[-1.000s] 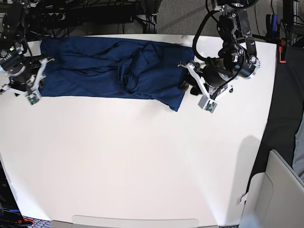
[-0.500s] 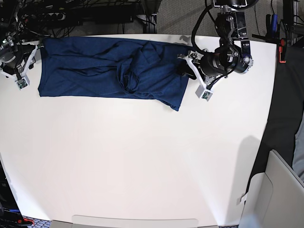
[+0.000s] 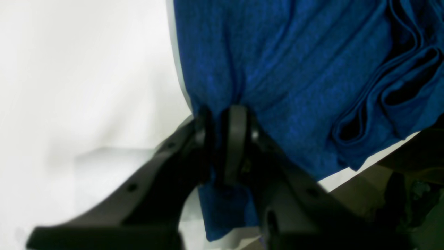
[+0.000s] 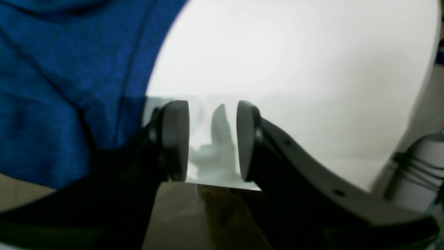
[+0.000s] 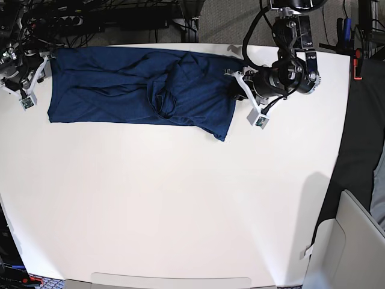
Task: Fold the T-shirt properly
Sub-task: 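Fold the strip end with the left gripper toward the right gripper, then regrasp the strip end with the right gripper and adjust it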
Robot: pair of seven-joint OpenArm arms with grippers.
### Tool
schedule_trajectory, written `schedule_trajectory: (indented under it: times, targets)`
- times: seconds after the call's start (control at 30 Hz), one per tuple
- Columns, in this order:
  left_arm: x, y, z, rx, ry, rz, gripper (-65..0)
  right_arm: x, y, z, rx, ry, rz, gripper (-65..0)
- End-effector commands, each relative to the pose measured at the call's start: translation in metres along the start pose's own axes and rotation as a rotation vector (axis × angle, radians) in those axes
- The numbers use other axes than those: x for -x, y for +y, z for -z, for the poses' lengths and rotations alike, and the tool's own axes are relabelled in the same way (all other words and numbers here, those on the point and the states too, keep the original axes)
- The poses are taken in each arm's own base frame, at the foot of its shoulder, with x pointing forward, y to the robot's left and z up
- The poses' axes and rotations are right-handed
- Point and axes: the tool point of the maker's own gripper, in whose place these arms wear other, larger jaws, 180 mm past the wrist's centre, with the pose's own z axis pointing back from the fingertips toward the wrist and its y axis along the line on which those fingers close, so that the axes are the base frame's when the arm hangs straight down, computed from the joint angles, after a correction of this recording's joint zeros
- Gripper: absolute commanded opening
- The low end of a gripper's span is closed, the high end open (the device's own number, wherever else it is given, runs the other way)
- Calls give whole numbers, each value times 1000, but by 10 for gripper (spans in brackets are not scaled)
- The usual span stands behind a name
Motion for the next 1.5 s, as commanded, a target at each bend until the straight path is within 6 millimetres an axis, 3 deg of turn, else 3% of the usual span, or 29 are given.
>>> schedule_trajectory:
  times: [0.0, 0.27, 0.43, 0.73, 1.0, 1.37, 1.47]
  targets:
    - [-4, 2, -3, -7, -8, 13, -650, -4, -8, -3, 20, -15, 2, -438]
    - [-4, 23, -14, -56, -30, -42, -650, -7, 9, 8, -25, -50, 121, -431]
    - [-3, 23, -13, -55, -24, -40, -650, -27, 23, 6, -108, -142, 170, -335]
    - [-1, 22, -13, -53, -22, -43, -650, -44, 33, 6, -168, -178, 212, -347]
    - [-1, 21, -13, -52, -24, -43, -650, -36, 63, 13, -237, -110, 251, -348]
    - [-1, 21, -13, -51, -23, -44, -650, -37, 81, 16, -278, -94, 269, -457]
    - [-1, 21, -13, -51, -23, -44, -650, -39, 81, 16, -279, -99, 270, -517]
